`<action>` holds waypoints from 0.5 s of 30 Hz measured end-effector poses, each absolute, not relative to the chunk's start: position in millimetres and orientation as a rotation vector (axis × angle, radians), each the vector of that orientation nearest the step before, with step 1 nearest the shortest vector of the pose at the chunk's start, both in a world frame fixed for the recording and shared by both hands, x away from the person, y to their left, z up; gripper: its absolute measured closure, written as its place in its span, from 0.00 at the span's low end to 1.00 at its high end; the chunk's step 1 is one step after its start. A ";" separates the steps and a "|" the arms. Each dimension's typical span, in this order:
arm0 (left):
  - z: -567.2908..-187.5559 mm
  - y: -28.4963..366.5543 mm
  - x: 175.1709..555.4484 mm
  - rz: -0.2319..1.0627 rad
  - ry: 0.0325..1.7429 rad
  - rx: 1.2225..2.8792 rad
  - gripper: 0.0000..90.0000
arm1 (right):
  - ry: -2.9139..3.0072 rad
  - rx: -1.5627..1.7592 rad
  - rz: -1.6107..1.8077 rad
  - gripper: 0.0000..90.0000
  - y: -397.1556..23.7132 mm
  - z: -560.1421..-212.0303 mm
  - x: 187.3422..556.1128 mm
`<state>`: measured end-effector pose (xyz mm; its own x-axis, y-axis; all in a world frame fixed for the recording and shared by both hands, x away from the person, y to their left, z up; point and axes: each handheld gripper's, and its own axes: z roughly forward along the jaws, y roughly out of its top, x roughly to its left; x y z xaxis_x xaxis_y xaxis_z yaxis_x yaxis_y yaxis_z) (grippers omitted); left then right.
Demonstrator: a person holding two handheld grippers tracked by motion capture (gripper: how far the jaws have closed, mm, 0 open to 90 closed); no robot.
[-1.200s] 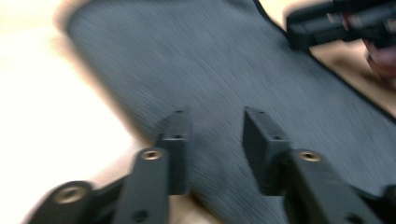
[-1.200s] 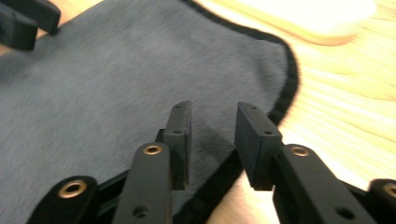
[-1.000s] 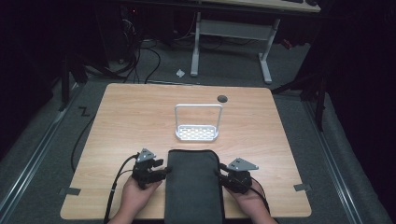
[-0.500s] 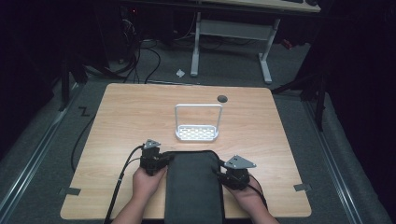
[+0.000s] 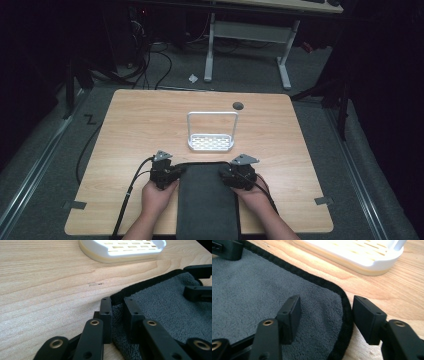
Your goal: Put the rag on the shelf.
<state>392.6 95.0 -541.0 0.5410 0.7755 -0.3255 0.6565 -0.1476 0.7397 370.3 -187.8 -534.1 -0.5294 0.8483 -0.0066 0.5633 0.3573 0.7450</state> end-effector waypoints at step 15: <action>-541.7 97.4 393.1 0.142 1.189 1.845 0.86 | 2.273 1.238 1.027 0.47 -189.4 -534.9 367.2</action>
